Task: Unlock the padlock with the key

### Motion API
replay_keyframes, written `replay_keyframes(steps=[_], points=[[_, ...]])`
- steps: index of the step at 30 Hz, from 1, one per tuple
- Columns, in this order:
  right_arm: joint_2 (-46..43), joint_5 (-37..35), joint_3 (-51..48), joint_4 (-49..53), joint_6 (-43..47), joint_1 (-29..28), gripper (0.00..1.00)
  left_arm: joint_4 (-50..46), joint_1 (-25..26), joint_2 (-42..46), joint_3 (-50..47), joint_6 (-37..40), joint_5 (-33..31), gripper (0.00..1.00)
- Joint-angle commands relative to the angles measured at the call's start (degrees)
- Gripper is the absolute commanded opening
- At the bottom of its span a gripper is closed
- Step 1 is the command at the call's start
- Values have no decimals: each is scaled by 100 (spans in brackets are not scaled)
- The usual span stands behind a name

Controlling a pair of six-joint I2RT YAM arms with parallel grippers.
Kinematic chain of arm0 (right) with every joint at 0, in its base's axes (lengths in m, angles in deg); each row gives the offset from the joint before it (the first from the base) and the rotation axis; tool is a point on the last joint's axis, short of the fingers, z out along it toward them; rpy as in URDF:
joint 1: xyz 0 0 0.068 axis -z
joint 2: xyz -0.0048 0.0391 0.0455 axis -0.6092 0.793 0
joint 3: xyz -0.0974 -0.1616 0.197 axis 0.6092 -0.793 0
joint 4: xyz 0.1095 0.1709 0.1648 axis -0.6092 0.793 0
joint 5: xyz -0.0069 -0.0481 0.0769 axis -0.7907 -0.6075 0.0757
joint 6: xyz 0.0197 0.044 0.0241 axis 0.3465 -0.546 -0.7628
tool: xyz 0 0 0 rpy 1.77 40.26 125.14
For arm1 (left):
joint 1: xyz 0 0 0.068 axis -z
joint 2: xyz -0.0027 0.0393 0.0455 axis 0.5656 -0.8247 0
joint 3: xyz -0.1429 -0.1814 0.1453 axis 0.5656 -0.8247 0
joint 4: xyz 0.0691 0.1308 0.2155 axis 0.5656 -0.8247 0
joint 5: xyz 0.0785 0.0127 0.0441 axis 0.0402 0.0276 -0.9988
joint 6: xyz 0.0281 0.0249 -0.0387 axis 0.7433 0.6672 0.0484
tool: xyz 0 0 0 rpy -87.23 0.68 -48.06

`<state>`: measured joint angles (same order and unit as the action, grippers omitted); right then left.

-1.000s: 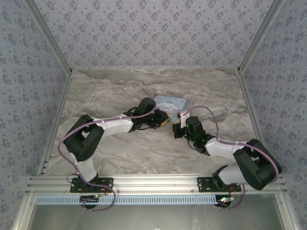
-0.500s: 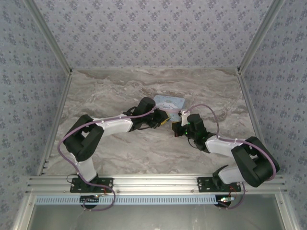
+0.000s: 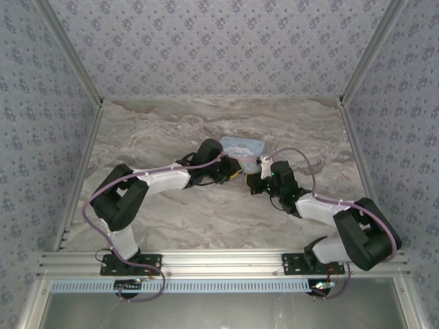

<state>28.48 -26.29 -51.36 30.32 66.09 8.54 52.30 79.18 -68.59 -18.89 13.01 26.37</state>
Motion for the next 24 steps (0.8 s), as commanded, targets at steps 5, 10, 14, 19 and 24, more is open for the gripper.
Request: replay_keyframes(steps=[5, 10, 14, 19, 24], points=[[12, 159, 389, -479, -106, -19, 0, -198, 183, 143, 143, 71, 588, 19], [103, 175, 505, -618, -176, -33, 0, -233, 180, 134, 155, 86, 593, 19], [248, 295, 688, -662, -242, -97, 0, -202, 178, 82, 164, 85, 604, 19], [381, 248, 629, -593, -414, -142, 0, -121, 173, -44, 137, 85, 563, 19], [435, -20, 420, -305, -813, -130, 0, 63, 118, -314, 113, 62, 504, 19]])
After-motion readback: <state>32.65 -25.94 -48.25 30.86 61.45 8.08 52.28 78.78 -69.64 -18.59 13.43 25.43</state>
